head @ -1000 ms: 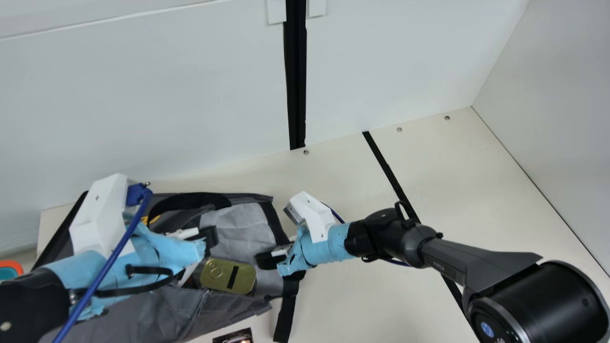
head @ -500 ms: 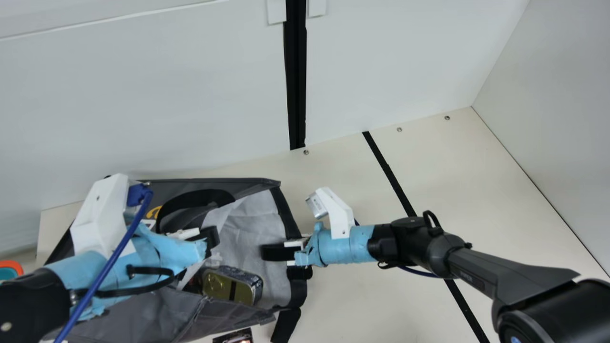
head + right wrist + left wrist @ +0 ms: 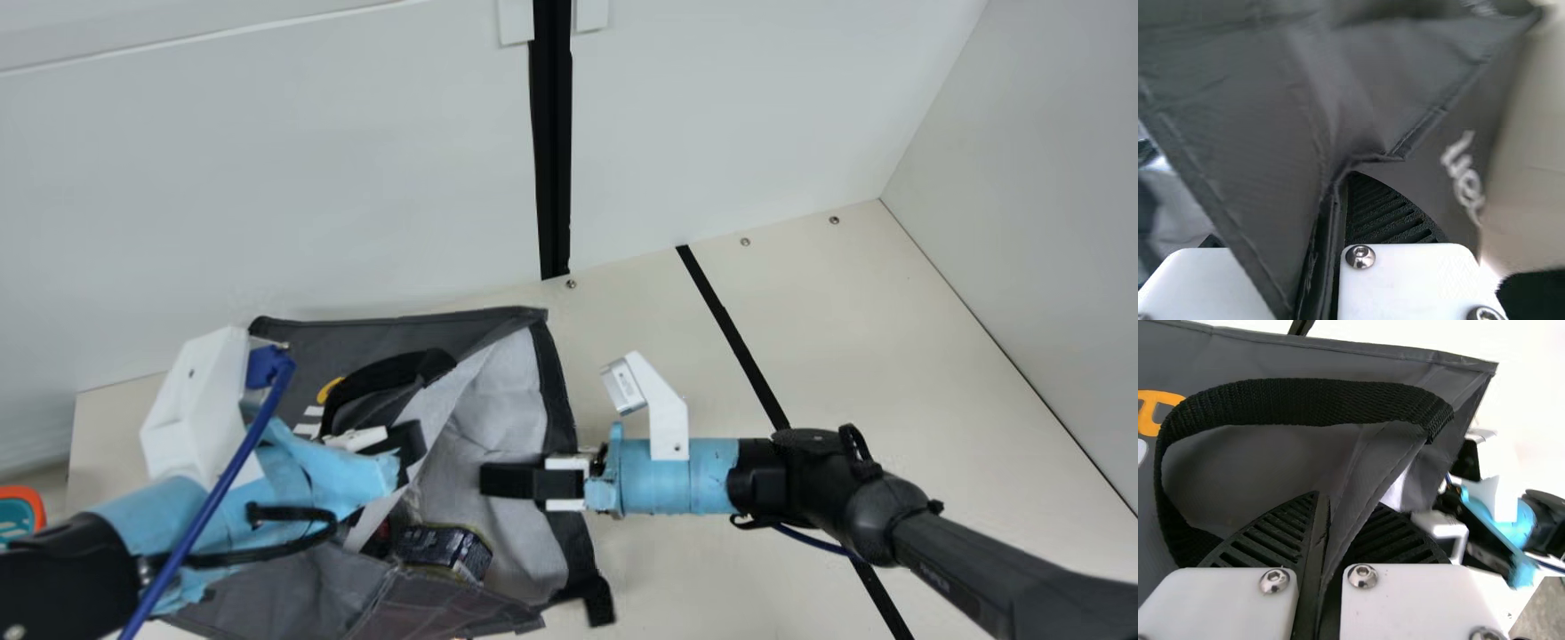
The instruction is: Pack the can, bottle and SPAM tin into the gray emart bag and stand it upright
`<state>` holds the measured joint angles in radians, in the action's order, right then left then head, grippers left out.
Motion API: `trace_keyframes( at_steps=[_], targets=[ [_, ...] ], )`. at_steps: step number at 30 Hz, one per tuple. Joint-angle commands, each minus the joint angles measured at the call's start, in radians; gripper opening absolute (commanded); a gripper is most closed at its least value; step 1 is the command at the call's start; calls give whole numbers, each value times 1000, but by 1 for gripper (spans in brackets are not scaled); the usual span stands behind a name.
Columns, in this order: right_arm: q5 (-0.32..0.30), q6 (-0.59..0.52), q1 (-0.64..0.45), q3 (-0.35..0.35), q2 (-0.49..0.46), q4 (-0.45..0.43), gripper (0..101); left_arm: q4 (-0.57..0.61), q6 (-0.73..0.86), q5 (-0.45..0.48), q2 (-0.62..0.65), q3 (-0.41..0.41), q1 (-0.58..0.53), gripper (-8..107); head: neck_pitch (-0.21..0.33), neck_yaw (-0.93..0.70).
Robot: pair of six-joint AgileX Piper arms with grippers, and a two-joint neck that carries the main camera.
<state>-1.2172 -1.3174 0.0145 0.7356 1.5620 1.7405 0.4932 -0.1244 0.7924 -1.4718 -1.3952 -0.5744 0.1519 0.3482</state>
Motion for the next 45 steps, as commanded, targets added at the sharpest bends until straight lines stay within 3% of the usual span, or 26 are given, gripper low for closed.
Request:
trace_keyframes(
  at_steps=[1,17,31,36,45],
  targets=[
    [-3,80,7,5,-67,4,0,-6,-13,-5,1,-7,-9,-8,23,1],
    [-3,365,40,18,-395,4,0,-133,-187,-38,27,-65,-103,-8,23,1],
    [-3,483,23,44,-546,4,0,-309,-357,-9,50,-170,-172,-8,23,1],
    [-3,524,9,84,-570,4,0,-386,-414,41,57,-236,-198,-8,23,1],
    [-3,578,-49,171,-566,4,0,-536,-446,258,32,-421,-270,-8,23,1]
  ],
)
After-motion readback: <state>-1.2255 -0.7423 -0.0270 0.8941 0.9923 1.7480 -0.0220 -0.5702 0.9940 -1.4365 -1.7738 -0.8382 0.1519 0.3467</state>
